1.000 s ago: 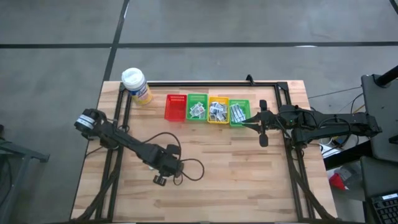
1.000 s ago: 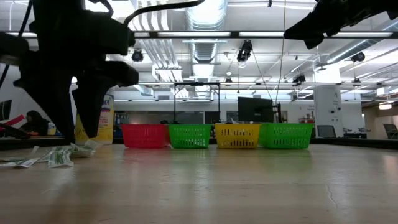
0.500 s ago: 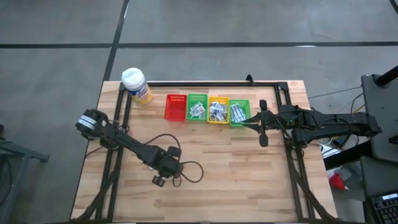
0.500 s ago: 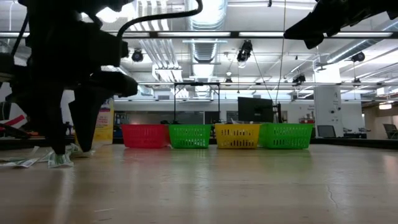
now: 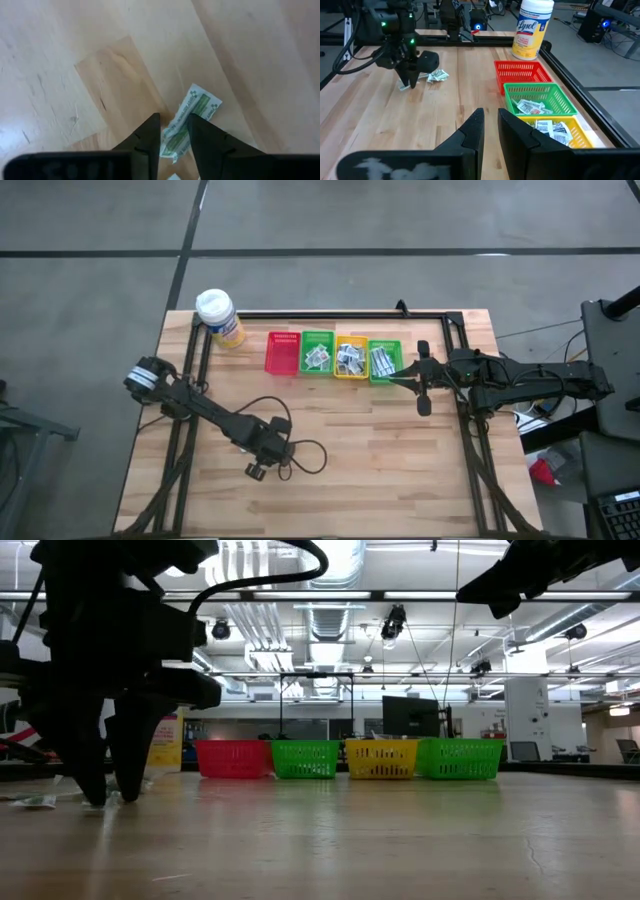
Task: Pick & Place First Aid Supplies
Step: Put the green bandage into the red bin
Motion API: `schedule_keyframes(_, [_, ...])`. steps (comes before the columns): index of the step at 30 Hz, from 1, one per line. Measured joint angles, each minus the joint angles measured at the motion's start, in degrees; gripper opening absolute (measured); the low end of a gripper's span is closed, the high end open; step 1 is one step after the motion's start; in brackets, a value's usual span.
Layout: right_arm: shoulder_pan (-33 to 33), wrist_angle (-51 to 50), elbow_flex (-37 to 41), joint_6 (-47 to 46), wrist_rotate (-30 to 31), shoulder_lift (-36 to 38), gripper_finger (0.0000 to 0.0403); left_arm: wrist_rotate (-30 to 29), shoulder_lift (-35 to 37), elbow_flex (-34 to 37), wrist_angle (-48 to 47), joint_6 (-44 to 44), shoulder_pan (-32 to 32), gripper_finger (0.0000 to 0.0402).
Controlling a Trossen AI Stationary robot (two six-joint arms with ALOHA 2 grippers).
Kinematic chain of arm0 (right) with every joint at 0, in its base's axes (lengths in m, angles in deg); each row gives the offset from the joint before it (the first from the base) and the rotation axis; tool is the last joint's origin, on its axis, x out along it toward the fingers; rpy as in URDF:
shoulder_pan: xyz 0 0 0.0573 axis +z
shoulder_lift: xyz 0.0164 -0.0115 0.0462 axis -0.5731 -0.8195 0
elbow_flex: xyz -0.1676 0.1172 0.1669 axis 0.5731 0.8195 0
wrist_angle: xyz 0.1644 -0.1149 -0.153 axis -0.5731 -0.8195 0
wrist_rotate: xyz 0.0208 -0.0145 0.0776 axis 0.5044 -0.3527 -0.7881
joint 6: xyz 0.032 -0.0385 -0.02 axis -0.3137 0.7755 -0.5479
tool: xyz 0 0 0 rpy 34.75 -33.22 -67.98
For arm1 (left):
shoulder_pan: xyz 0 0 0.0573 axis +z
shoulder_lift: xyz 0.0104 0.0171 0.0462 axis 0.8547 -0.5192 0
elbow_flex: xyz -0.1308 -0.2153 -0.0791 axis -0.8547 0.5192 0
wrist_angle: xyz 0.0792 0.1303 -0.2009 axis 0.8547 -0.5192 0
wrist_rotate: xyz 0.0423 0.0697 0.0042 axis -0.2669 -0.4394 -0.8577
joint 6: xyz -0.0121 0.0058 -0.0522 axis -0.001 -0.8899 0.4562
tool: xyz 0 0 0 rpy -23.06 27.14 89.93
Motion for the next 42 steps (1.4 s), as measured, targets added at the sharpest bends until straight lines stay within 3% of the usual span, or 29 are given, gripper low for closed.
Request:
schedule_keyframes(10, [0.0, 0.0, -0.02, -0.03, 0.0, 0.01, 0.0052, 0.31, -0.17, 0.08, 3.64, 0.43, 0.04, 0.0007])
schedule_keyframes(23, [0.0, -0.02, -0.02, 0.0, 0.0, 0.0, 0.0052, 0.81, -0.41, -2.23, 5.37, 4.08, 0.37, 0.0001])
schedule_keyframes(29, [0.0, 0.0, -0.02, -0.05, 0.0, 0.0, 0.0052, 0.76, -0.21, -7.64, 3.18, 5.01, 0.57, 0.0])
schedule_keyframes(37, [0.0, 0.0, -0.02, -0.01, 0.0, 0.0, 0.0052, 0.24, 0.24, -20.31, -9.43, 3.96, 0.59, 0.0])
schedule_keyframes(42, [0.0, 0.0, -0.02, 0.0, 0.0, 0.0, 0.0052, -4.74, 0.45, -29.29, -16.62, 3.58, 0.66, 0.0])
